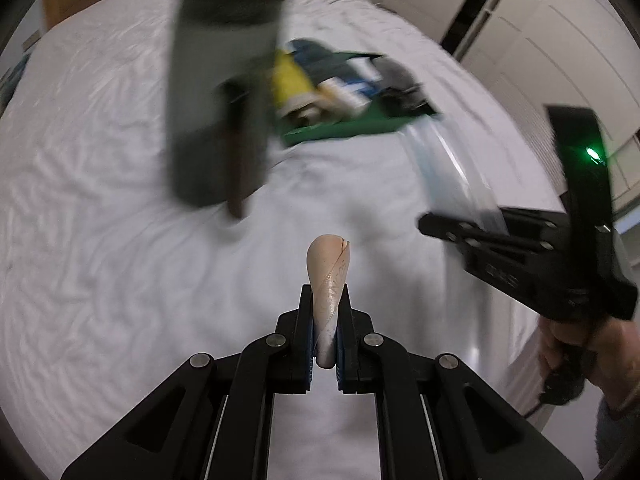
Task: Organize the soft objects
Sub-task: 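Carry the sponge with the left tool while the right tool carries the zip bag over the tray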
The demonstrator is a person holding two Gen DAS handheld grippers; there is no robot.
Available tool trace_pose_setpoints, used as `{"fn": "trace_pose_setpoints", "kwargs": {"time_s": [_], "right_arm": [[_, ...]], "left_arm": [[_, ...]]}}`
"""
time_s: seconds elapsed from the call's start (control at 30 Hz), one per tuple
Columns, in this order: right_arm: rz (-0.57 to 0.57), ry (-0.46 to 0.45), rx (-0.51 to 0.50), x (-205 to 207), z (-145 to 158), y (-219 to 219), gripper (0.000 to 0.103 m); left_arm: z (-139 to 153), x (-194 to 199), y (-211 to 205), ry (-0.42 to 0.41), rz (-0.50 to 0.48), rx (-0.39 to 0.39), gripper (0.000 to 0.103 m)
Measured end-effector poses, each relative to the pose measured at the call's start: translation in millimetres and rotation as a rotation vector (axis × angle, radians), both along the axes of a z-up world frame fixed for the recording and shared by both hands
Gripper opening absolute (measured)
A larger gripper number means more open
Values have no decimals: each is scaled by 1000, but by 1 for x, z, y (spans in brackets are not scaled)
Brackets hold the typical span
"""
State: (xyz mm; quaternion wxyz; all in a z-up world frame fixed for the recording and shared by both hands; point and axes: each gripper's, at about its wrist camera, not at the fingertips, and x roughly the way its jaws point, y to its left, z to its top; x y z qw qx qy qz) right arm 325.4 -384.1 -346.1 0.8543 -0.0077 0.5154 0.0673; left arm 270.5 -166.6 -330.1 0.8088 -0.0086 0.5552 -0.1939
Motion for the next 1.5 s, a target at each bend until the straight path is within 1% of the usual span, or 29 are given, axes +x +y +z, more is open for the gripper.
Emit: {"fn": "trace_pose_setpoints", "kwargs": {"time_s": [0.1,0.17,0.2,0.37,0.43,0.5,0.6,0.73,0.9,0.97,1.1,1.3,1.5], "right_arm": [[-4,-46,-34,17,17,-24,7],[-6,-73,-42,27,27,-39,7],[-8,-85,-44,33,30,-46,7],[-14,-132,-29,61,42,-78,7],[-19,-154,-19,73,50,-88,7],[-18,-178,-19,81,55,-96,7],[-13,-213,-19,95,69,-104,7],[-11,-227,-13,116,70,-109,7],[-26,-232,-7,149,67,-113,7],[-29,-231,-8,158,66,-111,7],[-31,-214,-7,186,57,-107,7],[-46,-168,-31,233,33,-102,7],[-59,-119,-56,270,9,-96,7]], "left_arm": [[10,22,-37,-36,-31,-19,6],[16,42,-54,-64,-33,-29,6],[19,53,-63,-89,-31,-22,6],[32,101,-92,-152,20,-16,6],[34,119,-101,-162,33,-30,6],[38,137,-111,-190,45,-17,6],[41,161,-119,-203,63,-17,6],[41,191,-121,-223,112,-1,6],[32,225,-117,-226,182,-1,6],[26,235,-114,-214,207,-12,6],[10,255,-109,-189,253,9,6],[-12,276,-104,-148,313,31,6],[-31,292,-112,-112,332,49,6]]}}
